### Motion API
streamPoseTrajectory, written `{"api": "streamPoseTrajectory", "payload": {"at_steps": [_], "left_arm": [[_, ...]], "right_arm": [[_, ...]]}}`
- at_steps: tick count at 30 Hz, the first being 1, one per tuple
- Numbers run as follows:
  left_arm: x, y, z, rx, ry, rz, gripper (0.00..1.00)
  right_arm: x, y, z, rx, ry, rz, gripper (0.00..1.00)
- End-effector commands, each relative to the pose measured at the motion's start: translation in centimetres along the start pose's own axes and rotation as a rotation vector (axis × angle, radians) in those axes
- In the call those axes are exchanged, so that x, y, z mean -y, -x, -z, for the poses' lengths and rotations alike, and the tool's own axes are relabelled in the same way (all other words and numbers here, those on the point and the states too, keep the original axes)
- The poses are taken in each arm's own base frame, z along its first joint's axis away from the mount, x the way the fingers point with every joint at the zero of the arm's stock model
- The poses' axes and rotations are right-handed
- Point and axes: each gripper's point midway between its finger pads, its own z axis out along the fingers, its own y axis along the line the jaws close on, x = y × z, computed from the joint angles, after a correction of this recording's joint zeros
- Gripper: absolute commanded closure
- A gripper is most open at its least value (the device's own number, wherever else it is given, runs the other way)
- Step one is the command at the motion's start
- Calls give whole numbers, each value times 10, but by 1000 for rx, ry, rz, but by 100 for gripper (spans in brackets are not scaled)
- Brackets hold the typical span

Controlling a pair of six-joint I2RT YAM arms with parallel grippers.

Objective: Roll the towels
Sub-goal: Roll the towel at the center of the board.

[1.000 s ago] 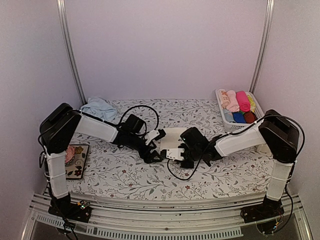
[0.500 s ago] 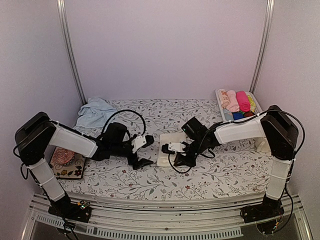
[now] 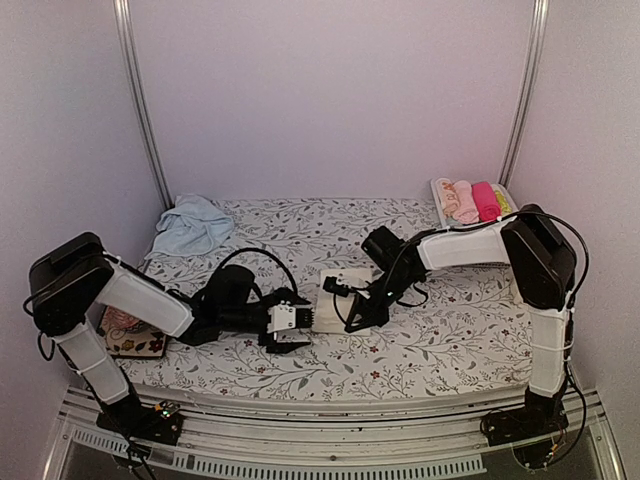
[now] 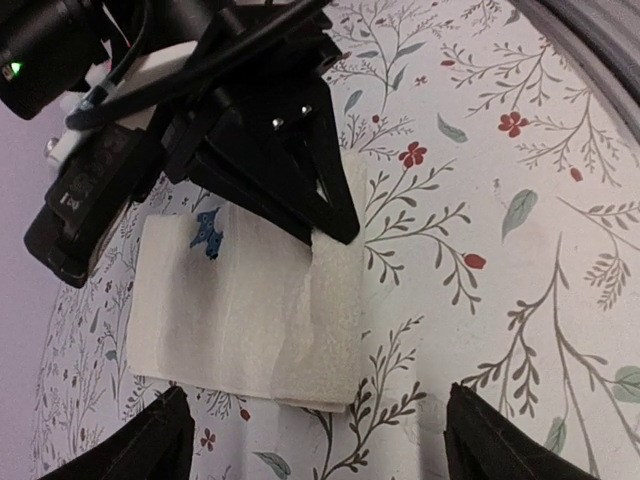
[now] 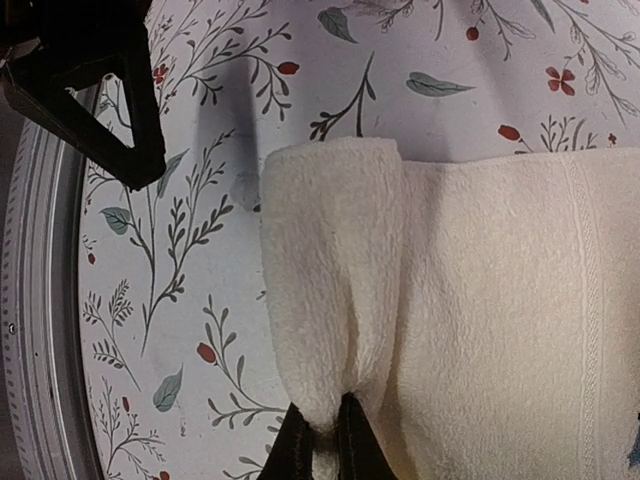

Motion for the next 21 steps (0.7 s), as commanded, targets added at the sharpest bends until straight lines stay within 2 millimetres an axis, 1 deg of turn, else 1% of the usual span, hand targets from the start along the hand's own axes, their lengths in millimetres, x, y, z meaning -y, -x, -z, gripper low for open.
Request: {"api": "streamPoseTrajectory", "payload": {"at_steps": [1, 4, 8, 12, 15, 18, 19, 21], "left_arm": [[-6, 9, -13, 5, 17, -99, 15], [-1, 6, -23, -23, -8, -123, 20], [2, 1, -32, -48, -30, -131, 21], [10, -5, -37, -68, -66, -136, 24], [13, -10, -42, -90, -76, -129, 30], [17, -17, -47, -116, -93, -113, 34], [17, -18, -49, -124, -94, -108, 37], [18, -23, -53, -143, -100, -101, 53]], "right_arm": [[-8, -1, -1, -1, 69, -50, 96], [-8, -2, 0, 0, 68, -57, 96], [-7, -2, -1, 1, 66, -58, 96], [-5, -2, -1, 1, 65, -64, 96], [-5, -2, -1, 2, 67, -67, 96], [-6, -2, 0, 4, 66, -66, 96], [-6, -2, 0, 4, 66, -64, 96], [-5, -2, 0, 5, 63, -64, 95]]}}
